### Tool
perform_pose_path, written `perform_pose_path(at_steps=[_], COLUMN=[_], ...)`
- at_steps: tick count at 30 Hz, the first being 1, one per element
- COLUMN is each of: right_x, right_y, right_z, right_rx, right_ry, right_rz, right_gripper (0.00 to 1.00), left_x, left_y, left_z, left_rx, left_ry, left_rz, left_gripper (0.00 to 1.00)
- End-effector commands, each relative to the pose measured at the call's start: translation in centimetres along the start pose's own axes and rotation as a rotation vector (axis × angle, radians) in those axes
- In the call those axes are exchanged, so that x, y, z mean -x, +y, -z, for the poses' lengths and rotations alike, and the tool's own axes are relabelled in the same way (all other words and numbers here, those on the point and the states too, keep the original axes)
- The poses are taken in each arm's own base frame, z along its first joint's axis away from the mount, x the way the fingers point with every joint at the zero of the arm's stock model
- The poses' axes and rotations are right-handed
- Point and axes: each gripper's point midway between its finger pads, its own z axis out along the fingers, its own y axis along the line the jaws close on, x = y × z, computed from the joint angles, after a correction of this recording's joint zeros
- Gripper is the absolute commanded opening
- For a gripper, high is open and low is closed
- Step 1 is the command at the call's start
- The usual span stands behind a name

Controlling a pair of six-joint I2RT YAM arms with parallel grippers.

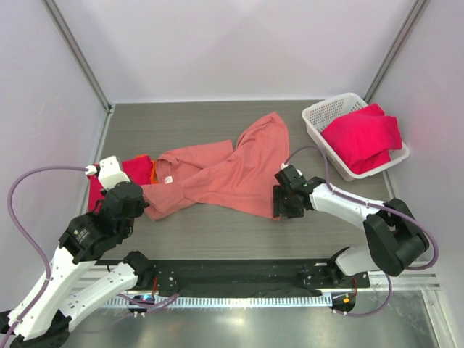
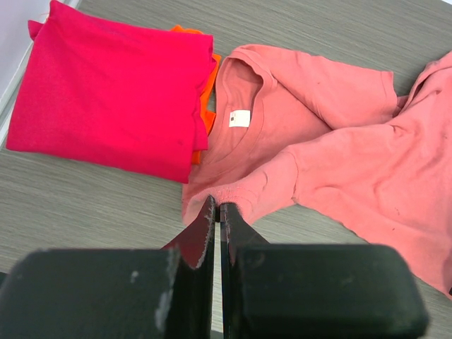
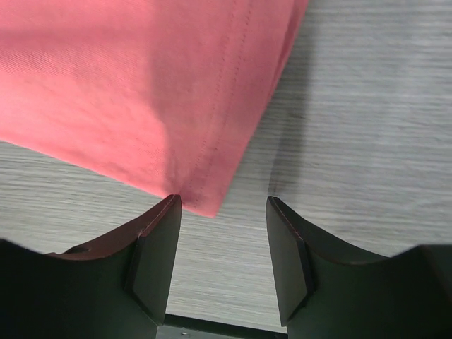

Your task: Fold and stack the t-shirts

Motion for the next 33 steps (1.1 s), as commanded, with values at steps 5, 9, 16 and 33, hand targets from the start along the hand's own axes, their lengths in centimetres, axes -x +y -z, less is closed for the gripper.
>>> perform_pose_path(at_steps=[5,9,16,33], right_x=[0.3,0.3,-0.3,7.4], right_y=[-0.1,0.6,1.7,2.9], right_z=[0.0,-0.4,-1.8,2.5], right_rx=[-0.081,-0.07,-0.051,0.022], right_ry=[-0.048,-0.046,-0.015,-0.213], right_rz=[0.023,0.044,0.07,0.0], right_gripper=[0.57,0.56,0.5,0.01], left_x=[0.7,0.6,0.6,-0.2], left_y=[-0.3,-0.4,-0.2,-3.7], left_z=[-0.1,-0.1,0.0,-1.4], left_rx=[-0.008,-0.01,-0.013,-0.058], left_ry=[-0.028,-0.023,-0.026,0.068], left_rz=[0.013,0.012,0.018,-0.039], left_gripper=[0.0,0.0,0.0,0.0])
